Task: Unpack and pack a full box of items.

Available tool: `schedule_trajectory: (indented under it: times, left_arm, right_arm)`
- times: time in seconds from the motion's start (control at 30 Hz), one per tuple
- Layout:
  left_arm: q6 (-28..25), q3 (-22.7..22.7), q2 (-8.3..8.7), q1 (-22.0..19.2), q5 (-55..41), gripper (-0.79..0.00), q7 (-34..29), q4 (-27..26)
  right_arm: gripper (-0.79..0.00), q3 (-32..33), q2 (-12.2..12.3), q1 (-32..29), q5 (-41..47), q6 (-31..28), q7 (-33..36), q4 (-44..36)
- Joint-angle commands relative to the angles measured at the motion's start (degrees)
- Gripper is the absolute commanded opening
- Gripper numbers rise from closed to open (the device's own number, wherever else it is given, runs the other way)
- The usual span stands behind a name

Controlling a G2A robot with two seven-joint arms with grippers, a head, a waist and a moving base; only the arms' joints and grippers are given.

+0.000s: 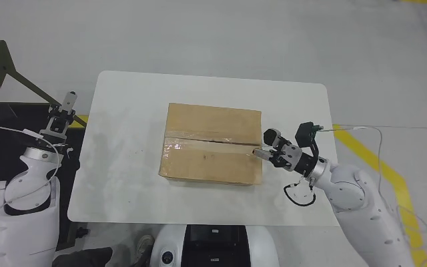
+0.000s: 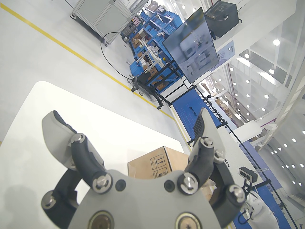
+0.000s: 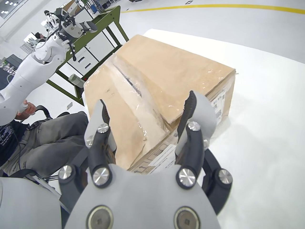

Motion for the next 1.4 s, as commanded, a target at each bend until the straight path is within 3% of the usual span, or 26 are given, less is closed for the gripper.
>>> schedule_trajectory:
  times: [0.0, 0.1, 0.4, 0.73, 0.97, 1.37]
  left_arm:
    - [0.0, 0.0, 0.00, 0.0, 0.0, 0.000, 0.0, 0.0]
    - [0.0, 0.0, 0.00, 0.0, 0.0, 0.000, 0.0, 0.0]
    - [0.0, 0.0, 0.00, 0.0, 0.0, 0.000, 0.0, 0.0]
    - [0.0, 0.0, 0.00, 0.0, 0.0, 0.000, 0.0, 0.0]
    - [0.0, 0.0, 0.00, 0.0, 0.0, 0.000, 0.0, 0.0]
    - [0.0, 0.0, 0.00, 0.0, 0.0, 0.000, 0.0, 0.0]
  right_arm:
    - [-0.145, 0.0, 0.0, 0.0, -0.2, 0.2, -0.2, 0.3]
    - [-0.329, 0.1, 0.0, 0.0, -0.8, 0.9, -0.2, 0.5]
    - [-0.462, -0.3, -0.1, 0.6, -1.4, 2.1, -0.2, 1.5]
    - [-0.785, 0.8, 0.0, -0.1, -1.2, 2.3, -1.2, 1.8]
    - [-0.785, 2.1, 0.3, -1.7, 2.1, 1.4, 1.4, -0.5]
    - [-0.785, 4.7, 1.2, -1.8, 20.4, 11.9, 16.5, -8.6]
